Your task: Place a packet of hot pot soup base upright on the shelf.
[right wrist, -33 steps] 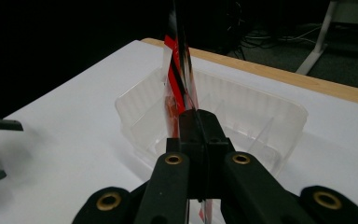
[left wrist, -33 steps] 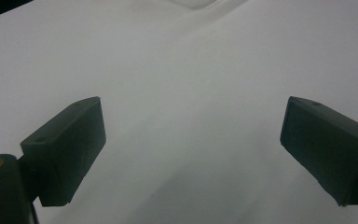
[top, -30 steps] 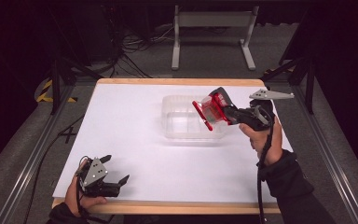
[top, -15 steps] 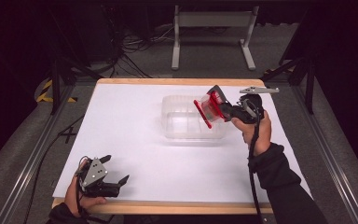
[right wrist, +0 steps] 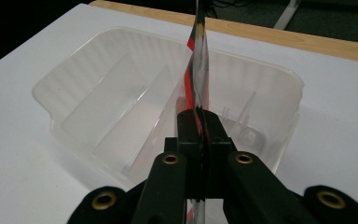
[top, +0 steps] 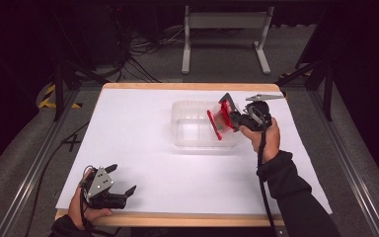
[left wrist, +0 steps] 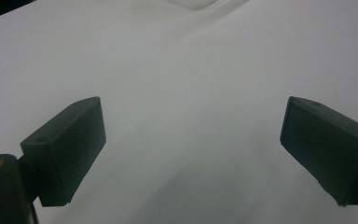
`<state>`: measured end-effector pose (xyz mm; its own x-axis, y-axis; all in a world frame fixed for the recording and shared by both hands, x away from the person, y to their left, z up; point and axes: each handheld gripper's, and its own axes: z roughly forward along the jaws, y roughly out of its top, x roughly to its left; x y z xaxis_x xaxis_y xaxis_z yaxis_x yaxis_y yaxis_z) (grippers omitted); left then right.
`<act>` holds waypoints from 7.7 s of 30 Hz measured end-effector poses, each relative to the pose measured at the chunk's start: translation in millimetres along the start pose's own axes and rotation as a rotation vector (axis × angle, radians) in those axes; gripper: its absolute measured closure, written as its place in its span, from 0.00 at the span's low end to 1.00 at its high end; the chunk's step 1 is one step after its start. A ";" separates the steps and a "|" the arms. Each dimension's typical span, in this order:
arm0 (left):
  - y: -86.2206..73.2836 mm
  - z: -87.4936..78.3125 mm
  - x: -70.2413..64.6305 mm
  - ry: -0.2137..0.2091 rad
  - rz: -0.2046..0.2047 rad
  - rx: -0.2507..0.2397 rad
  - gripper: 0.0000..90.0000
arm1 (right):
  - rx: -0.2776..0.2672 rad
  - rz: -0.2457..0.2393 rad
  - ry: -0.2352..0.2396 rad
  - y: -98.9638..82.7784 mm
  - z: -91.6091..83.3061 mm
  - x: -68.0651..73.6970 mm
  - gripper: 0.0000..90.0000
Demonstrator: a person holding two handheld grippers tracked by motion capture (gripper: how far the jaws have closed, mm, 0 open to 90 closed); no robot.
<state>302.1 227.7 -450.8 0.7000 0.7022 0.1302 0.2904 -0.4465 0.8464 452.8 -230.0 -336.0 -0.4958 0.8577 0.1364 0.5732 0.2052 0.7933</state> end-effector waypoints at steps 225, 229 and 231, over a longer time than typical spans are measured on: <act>-1.4 -8.7 0.2 -0.044 -0.010 -0.052 0.07 | -0.247 -0.254 -0.186 -209.0 -146.3 -81.1 0.18; -0.7 -7.9 0.2 -0.042 -0.010 -0.051 0.07 | -0.253 -0.257 -0.189 -207.5 -145.0 -79.6 0.18; -0.5 -7.2 0.1 -0.041 -0.009 -0.046 0.07 | -0.250 -0.260 -0.189 -207.7 -143.7 -79.0 0.18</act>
<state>297.3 232.0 -447.5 0.7240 0.6822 0.1021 0.2672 -0.4138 0.8703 279.2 -408.2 -426.3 -0.4615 0.8685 -0.1812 0.2566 0.3262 0.9098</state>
